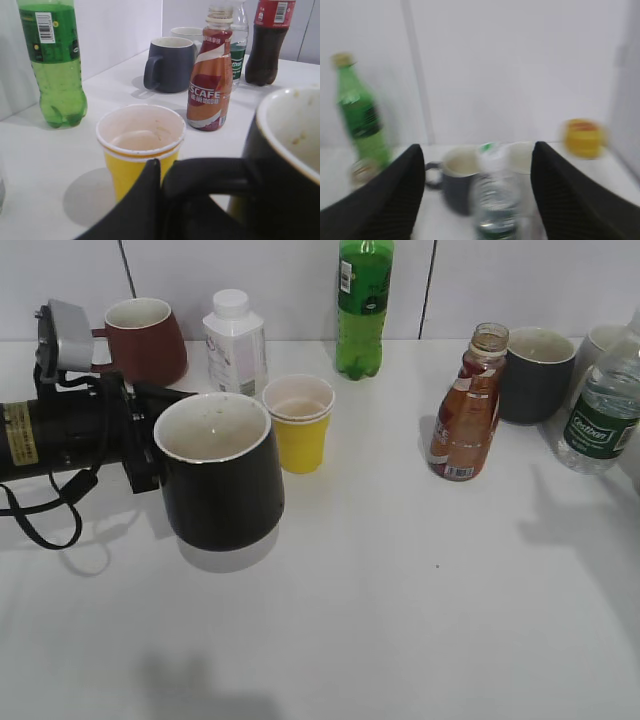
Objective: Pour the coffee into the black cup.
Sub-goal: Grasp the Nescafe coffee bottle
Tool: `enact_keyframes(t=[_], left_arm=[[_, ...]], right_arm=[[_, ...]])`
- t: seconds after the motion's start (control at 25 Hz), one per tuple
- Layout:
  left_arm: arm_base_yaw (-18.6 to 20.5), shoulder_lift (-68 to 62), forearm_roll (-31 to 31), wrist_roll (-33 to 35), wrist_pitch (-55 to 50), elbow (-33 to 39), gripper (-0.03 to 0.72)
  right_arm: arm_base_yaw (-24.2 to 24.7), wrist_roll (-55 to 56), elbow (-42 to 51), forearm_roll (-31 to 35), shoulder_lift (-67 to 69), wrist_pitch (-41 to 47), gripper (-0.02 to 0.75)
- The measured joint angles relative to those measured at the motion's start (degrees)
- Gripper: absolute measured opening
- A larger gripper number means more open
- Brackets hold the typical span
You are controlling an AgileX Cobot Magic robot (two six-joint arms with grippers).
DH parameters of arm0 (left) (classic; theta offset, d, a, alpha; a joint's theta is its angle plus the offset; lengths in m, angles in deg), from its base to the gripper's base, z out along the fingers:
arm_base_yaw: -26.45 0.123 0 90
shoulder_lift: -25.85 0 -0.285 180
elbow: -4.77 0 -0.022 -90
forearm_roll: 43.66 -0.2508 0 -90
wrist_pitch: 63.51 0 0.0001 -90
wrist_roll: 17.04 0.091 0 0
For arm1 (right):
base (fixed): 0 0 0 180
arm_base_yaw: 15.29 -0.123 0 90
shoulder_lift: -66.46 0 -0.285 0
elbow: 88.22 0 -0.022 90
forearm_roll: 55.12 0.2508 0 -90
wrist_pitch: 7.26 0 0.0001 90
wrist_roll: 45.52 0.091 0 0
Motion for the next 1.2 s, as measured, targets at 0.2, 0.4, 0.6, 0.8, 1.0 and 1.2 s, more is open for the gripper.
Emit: enact_keyframes(t=[0.2,0.4,0.6,0.8,1.0,1.2], left_arm=[[0.0,0.0,0.0,0.0,0.0,0.0,0.036],[0.0,0.0,0.0,0.0,-0.1,0.0,0.036],[0.0,0.0,0.0,0.0,-0.1,0.0,0.036],[0.0,0.0,0.0,0.0,-0.1,0.0,0.036],[0.0,0.0,-0.1,0.0,-0.1,0.0,0.036],[0.0,0.0,-0.1,0.0,-0.1,0.0,0.036]], right_arm=[[-9.5,0.1,1.1,-0.7,8.4,-2.6,0.521],[-14.4,0.1,1.2,-0.9,17.6,-6.2,0.521],[-15.2,0.1,1.3,-1.0,24.5,-10.5,0.521],[-15.2,0.1,2.2,-1.0,30.5,-16.8,0.521],[-15.3,0.2,5.4,-1.0,37.4,-28.6,0.521],[-15.3,0.0,5.6,-1.2,45.6,-39.9,0.552]])
